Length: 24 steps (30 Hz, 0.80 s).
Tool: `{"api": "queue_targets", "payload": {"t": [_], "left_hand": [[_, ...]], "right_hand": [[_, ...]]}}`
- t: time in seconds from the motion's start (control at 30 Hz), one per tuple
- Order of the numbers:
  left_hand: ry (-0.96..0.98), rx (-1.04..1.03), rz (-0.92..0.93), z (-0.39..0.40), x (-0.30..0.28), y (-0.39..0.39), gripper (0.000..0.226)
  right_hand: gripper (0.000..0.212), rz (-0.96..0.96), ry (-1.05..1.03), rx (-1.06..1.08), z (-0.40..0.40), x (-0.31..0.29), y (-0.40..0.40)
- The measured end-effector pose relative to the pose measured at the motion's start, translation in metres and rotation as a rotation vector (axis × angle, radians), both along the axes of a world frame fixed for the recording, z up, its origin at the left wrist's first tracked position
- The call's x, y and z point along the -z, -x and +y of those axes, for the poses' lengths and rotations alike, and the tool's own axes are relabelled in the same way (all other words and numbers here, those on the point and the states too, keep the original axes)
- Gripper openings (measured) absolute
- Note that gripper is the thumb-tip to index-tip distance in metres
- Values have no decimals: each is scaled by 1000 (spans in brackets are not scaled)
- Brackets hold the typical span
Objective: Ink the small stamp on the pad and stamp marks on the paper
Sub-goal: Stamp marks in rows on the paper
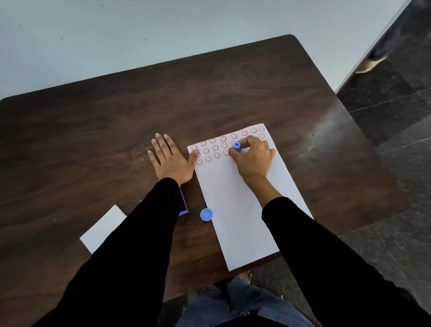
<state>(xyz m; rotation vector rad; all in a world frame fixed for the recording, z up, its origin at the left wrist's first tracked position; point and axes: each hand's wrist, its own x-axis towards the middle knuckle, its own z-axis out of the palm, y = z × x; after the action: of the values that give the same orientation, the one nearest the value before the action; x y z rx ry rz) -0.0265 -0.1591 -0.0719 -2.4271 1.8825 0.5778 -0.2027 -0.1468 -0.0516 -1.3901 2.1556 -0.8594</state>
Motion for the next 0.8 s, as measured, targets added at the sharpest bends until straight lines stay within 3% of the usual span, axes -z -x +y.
{"api": "queue_targets", "payload": {"t": [0.2, 0.33, 0.47, 0.67, 0.8], "left_hand": [[1, 0, -2, 0, 1, 0, 94], [-7, 1, 4, -1, 2, -1, 95], [-7, 3, 19, -2, 2, -1, 95], [-2, 2, 47, -3, 4, -3, 96], [-10, -22, 99, -4, 4, -3, 101]], "right_hand": [[25, 14, 26, 20, 1, 1, -1], [27, 155, 86, -51, 3, 4, -1], [27, 170, 71, -18, 6, 2, -3], [25, -273, 183, 336, 4, -24, 6], [28, -511, 181, 415, -2, -40, 15]]}}
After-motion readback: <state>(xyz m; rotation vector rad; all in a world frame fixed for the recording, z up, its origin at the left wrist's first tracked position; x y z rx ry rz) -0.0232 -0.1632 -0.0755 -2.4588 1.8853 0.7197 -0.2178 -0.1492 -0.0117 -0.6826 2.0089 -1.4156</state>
